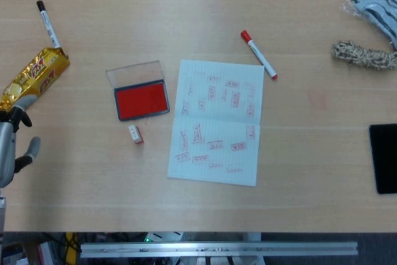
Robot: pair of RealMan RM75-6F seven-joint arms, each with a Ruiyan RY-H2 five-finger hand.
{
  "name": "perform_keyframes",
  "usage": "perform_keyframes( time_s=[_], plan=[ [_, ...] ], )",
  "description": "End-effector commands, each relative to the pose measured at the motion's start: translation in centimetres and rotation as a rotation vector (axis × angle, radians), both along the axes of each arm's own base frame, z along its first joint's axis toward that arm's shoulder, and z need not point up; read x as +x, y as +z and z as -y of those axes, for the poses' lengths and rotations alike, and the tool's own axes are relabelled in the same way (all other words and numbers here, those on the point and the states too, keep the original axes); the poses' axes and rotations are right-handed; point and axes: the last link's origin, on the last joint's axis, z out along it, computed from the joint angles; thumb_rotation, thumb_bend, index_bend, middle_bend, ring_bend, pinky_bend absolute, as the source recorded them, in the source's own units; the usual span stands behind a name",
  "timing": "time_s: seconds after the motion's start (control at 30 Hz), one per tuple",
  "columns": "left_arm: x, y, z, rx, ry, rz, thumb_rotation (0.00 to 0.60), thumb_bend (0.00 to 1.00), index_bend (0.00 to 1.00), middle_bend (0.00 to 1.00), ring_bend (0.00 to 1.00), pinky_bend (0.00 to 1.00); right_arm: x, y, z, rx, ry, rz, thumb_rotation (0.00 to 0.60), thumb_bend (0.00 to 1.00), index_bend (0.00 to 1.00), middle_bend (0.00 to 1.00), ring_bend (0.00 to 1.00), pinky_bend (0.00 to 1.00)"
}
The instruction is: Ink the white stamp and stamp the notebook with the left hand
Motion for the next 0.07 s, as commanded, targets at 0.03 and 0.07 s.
perform_keyframes(
  time_s=[0.03,0.07],
  plan=[
    [0.00,0.01,0.06,0.001,0.001,0.001,0.600,0.25,0.24,0.50,0.48,0.67,0.18,-0.15,0.11,0.004,0.006,0.000,0.600,0.22,0.35,0.38,0.29,0.43],
    [-0.01,0.01,0.09,0.000,0.002,0.002,0.600,0.25,0.24,0.50,0.48,0.67,0.24,-0.19,0.15,0.004,0.008,-0.001,0.600,0.22,0.35,0.38,0.29,0.43]
  ],
)
